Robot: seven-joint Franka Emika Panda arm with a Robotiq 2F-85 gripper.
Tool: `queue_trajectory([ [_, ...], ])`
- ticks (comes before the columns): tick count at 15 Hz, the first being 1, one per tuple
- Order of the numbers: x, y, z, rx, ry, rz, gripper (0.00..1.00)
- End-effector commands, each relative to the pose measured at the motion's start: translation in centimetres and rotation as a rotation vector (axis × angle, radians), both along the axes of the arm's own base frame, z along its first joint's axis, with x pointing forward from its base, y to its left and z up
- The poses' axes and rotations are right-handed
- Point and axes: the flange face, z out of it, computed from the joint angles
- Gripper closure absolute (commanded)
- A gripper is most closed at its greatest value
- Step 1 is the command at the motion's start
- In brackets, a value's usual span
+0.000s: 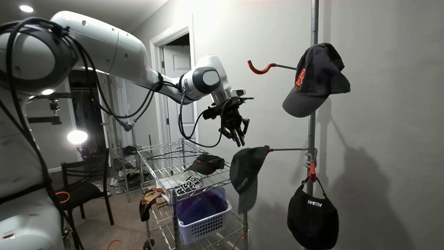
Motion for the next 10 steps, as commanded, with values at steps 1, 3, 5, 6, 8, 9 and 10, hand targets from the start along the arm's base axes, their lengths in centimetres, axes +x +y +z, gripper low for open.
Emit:
queue_trajectory([
  [1,-0.2,-0.7,-0.1,0.017,0.013,0.003,0.53],
  [3,-0.2,-0.6,0.1,0.013,0.011,0.004,0.42],
  [5,-0.2,-0.4,0.3,0.011,0.007,0.009,0.28],
  [6,-0.2,-0.2,0.5,0.008,0.004,0.014,0.21],
  [8,-0.4,0.4,0.8,0.007,-0.002,0.027,0.08],
  [9,-0.4,0.9,1.0,0.006,-0.006,0.039,0.03],
  [10,-0.5,1.4,1.2,0.009,-0.008,0.055,0.01],
])
